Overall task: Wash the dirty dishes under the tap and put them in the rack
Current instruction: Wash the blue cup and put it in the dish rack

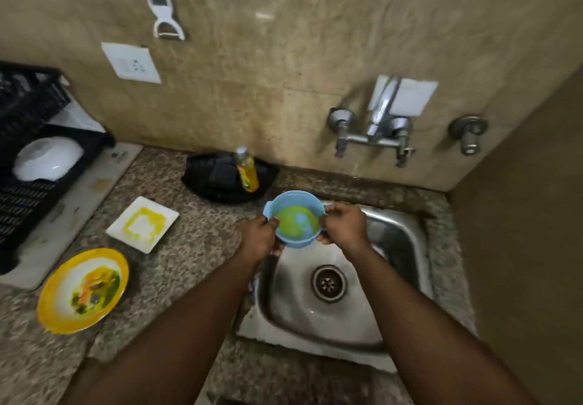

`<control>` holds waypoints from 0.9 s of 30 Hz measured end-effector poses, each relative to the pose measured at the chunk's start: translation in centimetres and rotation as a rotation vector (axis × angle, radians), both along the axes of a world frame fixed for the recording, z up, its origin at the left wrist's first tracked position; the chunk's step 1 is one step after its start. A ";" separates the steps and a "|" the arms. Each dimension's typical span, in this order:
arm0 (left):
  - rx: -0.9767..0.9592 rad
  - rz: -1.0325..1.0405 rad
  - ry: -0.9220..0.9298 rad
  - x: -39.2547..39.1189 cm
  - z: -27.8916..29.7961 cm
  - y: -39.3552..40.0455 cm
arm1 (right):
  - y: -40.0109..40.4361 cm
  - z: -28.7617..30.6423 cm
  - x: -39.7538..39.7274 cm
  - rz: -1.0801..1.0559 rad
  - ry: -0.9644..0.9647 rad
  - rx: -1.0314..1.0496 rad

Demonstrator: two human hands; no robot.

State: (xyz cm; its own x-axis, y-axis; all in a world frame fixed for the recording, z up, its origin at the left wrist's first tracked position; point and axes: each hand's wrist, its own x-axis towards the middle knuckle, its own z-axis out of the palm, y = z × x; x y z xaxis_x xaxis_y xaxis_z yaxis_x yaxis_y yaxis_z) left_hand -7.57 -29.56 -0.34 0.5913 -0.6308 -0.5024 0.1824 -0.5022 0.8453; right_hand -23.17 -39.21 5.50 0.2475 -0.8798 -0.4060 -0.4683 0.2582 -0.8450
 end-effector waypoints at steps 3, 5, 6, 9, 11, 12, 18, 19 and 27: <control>-0.056 0.006 0.032 -2.8 1.5 -2.7 | -4.3 0.9 -2.7 -0.069 0.115 -0.208; -0.082 0.012 0.032 -4.4 2.4 -4.2 | -6.9 2.3 -4.0 -0.168 0.209 -0.365; -0.094 0.019 0.033 -5.1 2.8 -4.7 | -8.1 3.3 -4.4 -0.247 0.231 -0.416; -0.098 0.025 0.036 -6.7 3.8 -5.5 | -11.0 5.7 -5.1 -0.391 0.327 -0.465; -0.110 0.017 0.035 -7.4 4.1 -6.0 | -12.1 6.2 -5.5 -0.426 0.358 -0.469; -0.115 0.010 0.034 -7.6 4.2 -6.2 | -12.4 6.2 -5.8 -0.438 0.357 -0.464; -0.114 -0.029 -0.020 -8.5 5.2 -7.6 | -13.1 5.6 -6.7 -0.373 0.212 -0.534; -0.109 -0.034 -0.037 -8.6 5.3 -7.8 | -13.3 5.5 -7.0 -0.377 0.172 -0.519; -0.121 -0.012 -0.151 -8.3 5.0 -7.2 | -17.8 -4.2 -7.8 -0.366 -0.030 -0.312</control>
